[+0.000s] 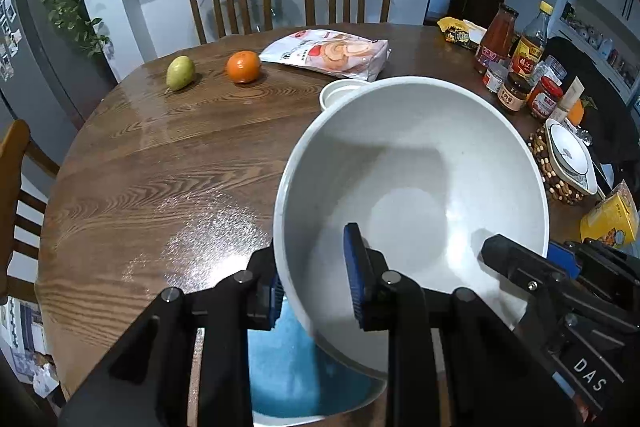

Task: Organize plates and bowls
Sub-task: 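Lift the large white bowl and carry it over the teal dish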

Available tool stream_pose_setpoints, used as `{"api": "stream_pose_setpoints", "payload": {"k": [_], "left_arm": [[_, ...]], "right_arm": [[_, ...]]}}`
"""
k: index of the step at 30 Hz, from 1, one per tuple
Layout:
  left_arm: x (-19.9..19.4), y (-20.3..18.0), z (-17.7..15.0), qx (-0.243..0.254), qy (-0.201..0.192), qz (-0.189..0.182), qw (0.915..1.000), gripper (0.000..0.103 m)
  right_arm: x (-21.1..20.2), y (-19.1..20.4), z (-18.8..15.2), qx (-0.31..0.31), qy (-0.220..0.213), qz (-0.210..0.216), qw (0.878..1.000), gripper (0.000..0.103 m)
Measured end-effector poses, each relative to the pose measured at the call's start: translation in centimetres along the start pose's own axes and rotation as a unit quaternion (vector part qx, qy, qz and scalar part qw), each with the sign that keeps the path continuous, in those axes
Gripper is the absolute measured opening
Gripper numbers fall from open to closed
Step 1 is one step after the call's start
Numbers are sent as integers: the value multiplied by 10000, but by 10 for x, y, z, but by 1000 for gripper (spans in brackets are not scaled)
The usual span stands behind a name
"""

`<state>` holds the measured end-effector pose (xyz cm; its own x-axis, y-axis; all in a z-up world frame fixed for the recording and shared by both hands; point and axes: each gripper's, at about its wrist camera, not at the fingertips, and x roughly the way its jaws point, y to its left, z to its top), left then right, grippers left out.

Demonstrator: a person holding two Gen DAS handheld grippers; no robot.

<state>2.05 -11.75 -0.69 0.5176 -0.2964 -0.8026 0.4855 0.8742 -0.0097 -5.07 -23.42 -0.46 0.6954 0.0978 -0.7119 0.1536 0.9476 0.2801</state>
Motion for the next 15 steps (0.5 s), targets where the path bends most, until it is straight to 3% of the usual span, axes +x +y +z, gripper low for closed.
{"api": "stream_pose_setpoints", "payload": {"k": [15], "left_arm": [[-20, 16, -20, -131, -75, 62, 9999, 24]], "right_arm": [[-8, 21, -12, -164, 16, 88, 9998, 20]]}}
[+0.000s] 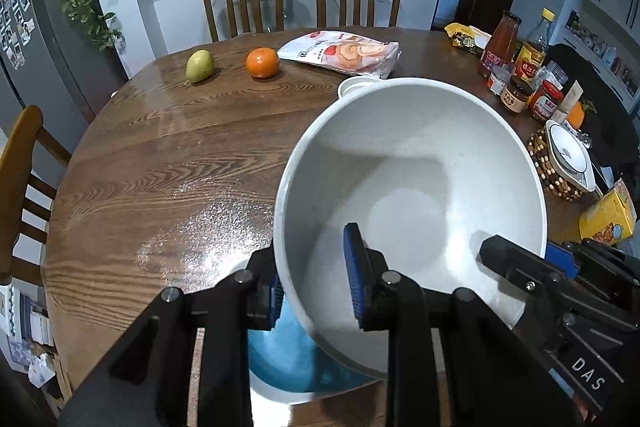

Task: Organize plates and bowls
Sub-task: 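Lift the large white bowl and carry it over the teal dish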

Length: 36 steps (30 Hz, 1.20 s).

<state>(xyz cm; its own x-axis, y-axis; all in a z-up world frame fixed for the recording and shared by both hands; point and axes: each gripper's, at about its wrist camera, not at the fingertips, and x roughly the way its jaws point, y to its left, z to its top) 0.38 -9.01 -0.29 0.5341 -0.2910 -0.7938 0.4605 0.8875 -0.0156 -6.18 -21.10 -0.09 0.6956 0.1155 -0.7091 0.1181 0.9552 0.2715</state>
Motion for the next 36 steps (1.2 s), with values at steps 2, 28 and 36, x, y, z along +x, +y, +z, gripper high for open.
{"api": "stream_pose_setpoints", "payload": {"k": [2, 28, 36], "left_arm": [[-2, 0, -1, -5, -4, 12, 10000, 24], [28, -56, -43, 593, 685, -424, 9950, 25], [49, -74, -45, 705, 970, -534, 9913, 27]], "right_arm": [[-2, 2, -1, -13, -8, 7, 10000, 20], [-12, -43, -48, 536, 420, -394, 9969, 20], [-6, -63, -58, 750, 595, -554, 9939, 20]]}}
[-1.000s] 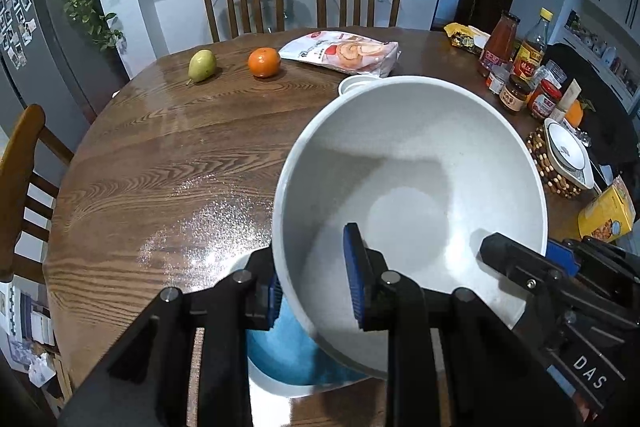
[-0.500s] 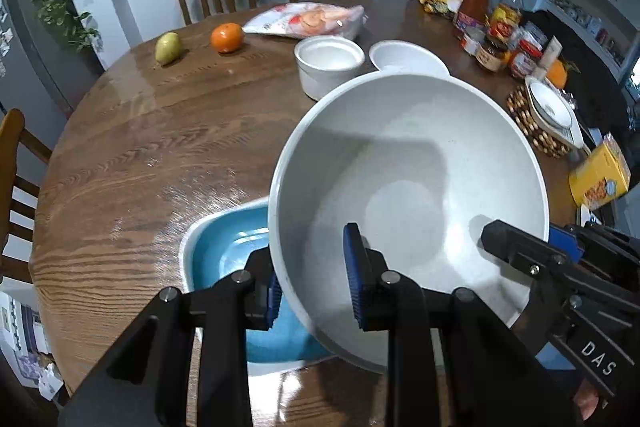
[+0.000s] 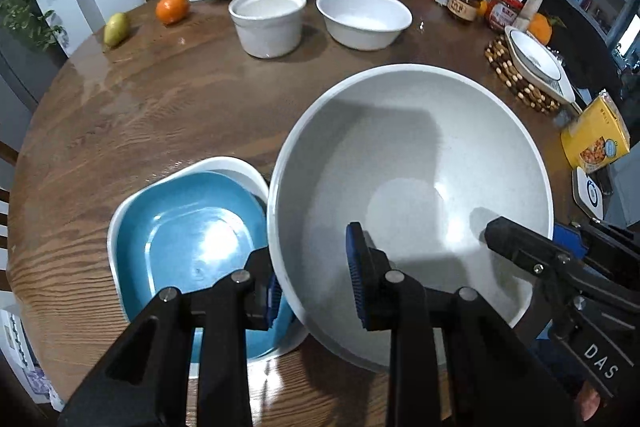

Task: Organize plates and bowls
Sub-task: 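Lift the large white bowl and carry it over the teal dish, then lower the bowl into the teal dish and open the left gripper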

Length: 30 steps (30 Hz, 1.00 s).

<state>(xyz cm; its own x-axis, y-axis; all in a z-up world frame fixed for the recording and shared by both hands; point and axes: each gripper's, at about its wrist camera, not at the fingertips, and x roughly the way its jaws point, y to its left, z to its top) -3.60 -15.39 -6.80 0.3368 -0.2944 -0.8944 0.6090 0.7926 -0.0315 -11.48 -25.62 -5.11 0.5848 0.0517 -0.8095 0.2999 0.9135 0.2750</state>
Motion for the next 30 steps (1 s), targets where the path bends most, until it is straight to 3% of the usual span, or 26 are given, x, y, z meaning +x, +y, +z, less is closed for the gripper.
{"api": "stream_pose_setpoints", "payload": {"k": [14, 26, 28, 30], "left_arm": [[41, -14, 14, 80, 474, 44, 9988, 28], [50, -14, 27, 83, 397, 150, 9991, 27], [50, -12, 29, 43, 372, 152, 9992, 28], [49, -10, 31, 8, 332, 172, 9993, 38]], "right_arm": [[33, -29, 6, 455, 393, -17, 9982, 20], [44, -33, 14, 512, 433, -45, 9977, 20], [45, -34, 16, 512, 456, -25, 9976, 23], [44, -35, 18, 565, 438, -30, 9974, 30]]}}
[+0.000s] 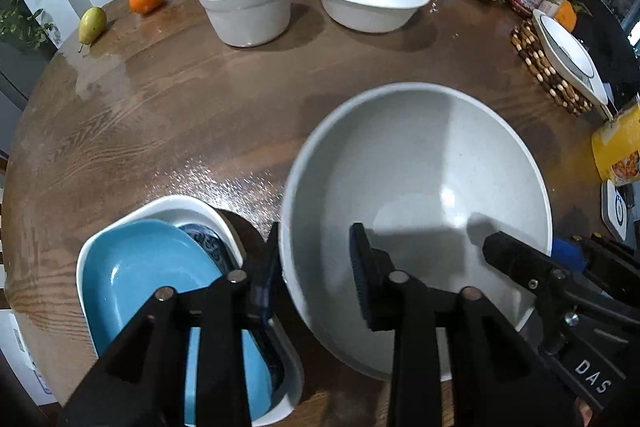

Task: Organize plates and bowls
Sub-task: 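Lower the bowl into the teal dish and open the left gripper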

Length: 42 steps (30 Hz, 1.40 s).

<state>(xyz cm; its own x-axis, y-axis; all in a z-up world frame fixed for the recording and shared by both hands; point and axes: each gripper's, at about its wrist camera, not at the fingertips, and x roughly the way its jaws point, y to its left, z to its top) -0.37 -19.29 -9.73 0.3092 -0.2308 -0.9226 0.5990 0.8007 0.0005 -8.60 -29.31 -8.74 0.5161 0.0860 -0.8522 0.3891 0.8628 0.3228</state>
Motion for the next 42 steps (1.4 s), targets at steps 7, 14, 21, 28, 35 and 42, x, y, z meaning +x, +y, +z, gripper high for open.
{"api": "stream_pose_setpoints", "payload": {"k": [7, 14, 21, 28, 35, 42], "left_arm": [[-19, 12, 5, -188, -200, -5, 9996, 59], [-45, 12, 7, -174, -433, -65, 9989, 70], [-69, -4, 15, 35, -672, -165, 9976, 70], [-95, -32, 28, 251, -934, -240, 9950, 73], [-123, -58, 41, 408, -1283, -377, 9902, 83], [-148, -71, 57, 485, -1642, -412, 9844, 94]], "right_arm": [[-20, -6, 8, 102, -322, -6, 9994, 41], [-40, -7, 9, 125, -517, 93, 9985, 41], [-61, -12, 5, 155, -735, 156, 9971, 41], [-84, -30, -1, 331, -980, 146, 9945, 41], [-118, -52, -4, 498, -1371, 49, 9893, 41], [-135, -65, -5, 591, -1591, 21, 9855, 41]]}}
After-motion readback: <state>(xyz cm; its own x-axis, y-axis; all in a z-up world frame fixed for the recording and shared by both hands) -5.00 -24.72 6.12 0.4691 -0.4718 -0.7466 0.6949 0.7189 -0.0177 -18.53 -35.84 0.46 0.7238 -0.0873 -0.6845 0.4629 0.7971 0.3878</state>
